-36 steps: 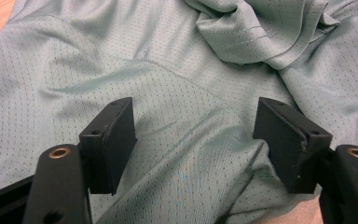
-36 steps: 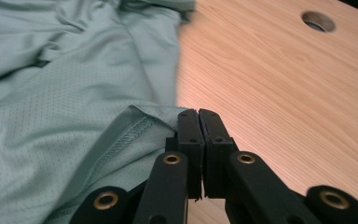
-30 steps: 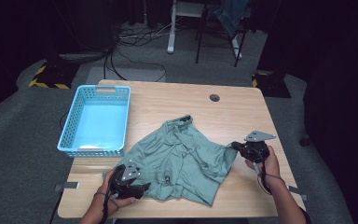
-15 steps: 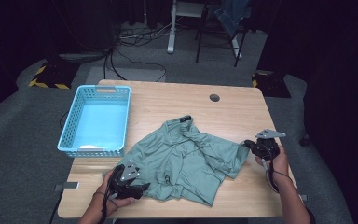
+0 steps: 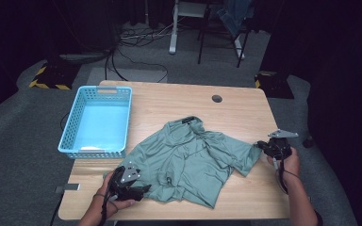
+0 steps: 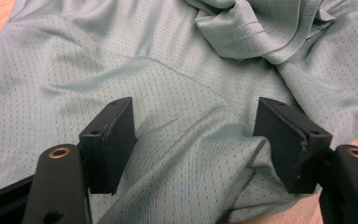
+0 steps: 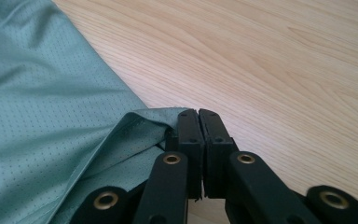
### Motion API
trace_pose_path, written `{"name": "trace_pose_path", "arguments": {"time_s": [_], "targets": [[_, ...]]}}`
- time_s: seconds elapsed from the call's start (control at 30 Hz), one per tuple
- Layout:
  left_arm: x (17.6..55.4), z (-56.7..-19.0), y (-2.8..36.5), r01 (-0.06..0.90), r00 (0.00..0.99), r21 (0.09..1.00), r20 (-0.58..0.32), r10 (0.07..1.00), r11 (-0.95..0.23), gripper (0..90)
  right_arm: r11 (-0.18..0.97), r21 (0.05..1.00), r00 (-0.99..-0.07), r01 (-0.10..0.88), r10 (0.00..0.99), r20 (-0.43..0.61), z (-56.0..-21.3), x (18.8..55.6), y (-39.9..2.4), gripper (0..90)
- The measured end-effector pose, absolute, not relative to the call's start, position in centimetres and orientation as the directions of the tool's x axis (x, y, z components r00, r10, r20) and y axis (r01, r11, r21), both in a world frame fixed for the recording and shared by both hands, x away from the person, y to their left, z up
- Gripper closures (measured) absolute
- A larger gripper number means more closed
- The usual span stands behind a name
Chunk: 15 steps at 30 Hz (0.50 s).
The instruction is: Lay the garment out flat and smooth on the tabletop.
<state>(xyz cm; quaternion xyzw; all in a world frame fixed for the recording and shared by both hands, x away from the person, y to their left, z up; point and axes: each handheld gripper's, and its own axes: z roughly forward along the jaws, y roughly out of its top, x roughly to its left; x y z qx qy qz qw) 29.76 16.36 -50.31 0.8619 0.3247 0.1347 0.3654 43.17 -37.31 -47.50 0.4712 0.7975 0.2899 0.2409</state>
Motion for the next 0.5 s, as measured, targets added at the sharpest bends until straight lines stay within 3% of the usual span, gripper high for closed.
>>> {"name": "trace_pose_path", "arguments": {"time_s": [0.5], "targets": [[29.5,-50.3,17.8,0.480,0.734,0.713,-0.007,0.679,-0.511,29.5,0.341,0.678,-0.339,0.652,0.930,-0.142,-47.8,43.8,-40.6,88.4]]}}
